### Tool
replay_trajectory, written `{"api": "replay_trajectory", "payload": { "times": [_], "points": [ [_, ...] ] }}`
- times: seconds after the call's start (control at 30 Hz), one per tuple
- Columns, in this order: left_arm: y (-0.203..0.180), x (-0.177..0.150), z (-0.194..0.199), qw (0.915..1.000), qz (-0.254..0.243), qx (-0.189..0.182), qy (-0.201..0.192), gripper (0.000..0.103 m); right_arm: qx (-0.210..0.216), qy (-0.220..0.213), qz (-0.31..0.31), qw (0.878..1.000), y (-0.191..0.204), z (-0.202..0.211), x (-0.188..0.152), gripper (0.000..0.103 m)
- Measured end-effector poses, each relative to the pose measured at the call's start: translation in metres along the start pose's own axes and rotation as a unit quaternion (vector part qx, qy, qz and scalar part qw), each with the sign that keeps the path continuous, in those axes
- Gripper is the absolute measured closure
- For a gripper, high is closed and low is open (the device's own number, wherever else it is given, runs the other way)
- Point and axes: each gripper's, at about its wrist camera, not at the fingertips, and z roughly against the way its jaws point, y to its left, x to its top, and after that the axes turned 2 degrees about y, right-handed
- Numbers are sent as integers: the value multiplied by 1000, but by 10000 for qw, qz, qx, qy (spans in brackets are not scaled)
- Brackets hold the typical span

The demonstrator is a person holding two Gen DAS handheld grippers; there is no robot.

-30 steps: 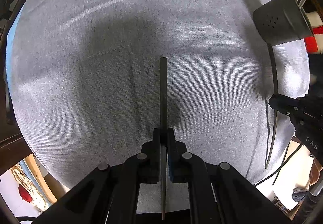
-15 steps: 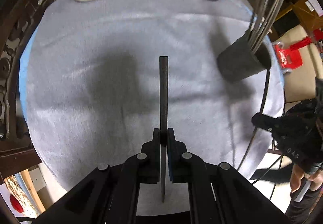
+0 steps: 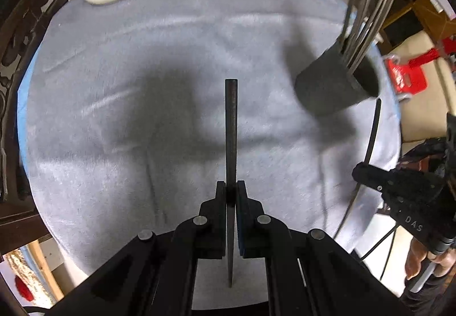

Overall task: Organize utensils
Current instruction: 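Raise both held chopsticks over the holder cup and lower them in upright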

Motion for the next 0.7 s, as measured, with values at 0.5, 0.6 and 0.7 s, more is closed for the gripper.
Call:
{"api": "replay_trajectory", "payload": {
  "times": [0.5, 0.6, 0.7],
  "points": [
    [-31, 14, 108, 9778, 88, -944, -1868, 97, 404, -1666, -529, 9838, -38, 123, -1, 97],
    [-32, 14, 124, 9686, 203, -911, -2302, 97, 383, -1898, -534, 9796, -40, 142, -5, 97],
    [-34, 7, 137, 9536, 335, -880, -2858, 97, 359, -2073, -538, 9761, -40, 153, -6, 97]
  ]
}}
